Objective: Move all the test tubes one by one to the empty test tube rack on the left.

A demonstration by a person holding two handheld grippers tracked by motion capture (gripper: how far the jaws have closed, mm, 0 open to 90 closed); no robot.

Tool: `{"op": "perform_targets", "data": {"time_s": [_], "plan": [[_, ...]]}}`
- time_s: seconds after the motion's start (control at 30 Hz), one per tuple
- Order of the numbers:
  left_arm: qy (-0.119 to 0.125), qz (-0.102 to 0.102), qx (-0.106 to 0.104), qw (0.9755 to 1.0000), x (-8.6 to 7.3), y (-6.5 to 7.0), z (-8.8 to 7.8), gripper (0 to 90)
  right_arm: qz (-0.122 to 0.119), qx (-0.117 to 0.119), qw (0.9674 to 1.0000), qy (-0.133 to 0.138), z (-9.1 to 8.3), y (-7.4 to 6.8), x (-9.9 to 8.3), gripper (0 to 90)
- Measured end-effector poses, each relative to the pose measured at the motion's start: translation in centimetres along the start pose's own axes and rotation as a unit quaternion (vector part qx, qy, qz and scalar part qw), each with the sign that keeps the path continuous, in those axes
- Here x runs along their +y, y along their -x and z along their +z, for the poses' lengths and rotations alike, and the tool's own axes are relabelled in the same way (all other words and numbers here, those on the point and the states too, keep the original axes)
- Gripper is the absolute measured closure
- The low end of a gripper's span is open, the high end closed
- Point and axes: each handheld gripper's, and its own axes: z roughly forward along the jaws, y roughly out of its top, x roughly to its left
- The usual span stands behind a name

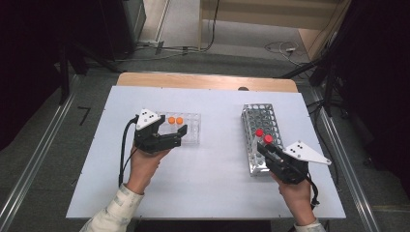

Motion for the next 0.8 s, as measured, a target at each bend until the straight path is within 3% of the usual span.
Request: {"op": "perform_targets", "data": {"time_s": [0.2, 0.3, 0.8], "plan": [[0.002, 0.002, -0.009, 1.0, 0.1, 0.5, -0.1, 16.6, -0.005, 0.028, 0.9996, -0.004, 1.2, -1.6, 0.3, 71.3], [0.001, -0.001, -0.023, 0.9997, 0.0, 0.9, -0.1, 16.6, -0.011, 0.04, 0.9991, -0.011, 2.1, -2.4, 0.2, 71.4], [-0.007, 0.03, -0.057, 0.9979, -0.6, 4.0, 0.3, 16.7, -0.028, 0.093, 0.994, -0.051, 7.8, -6.9, 0.0, 71.4]]}}
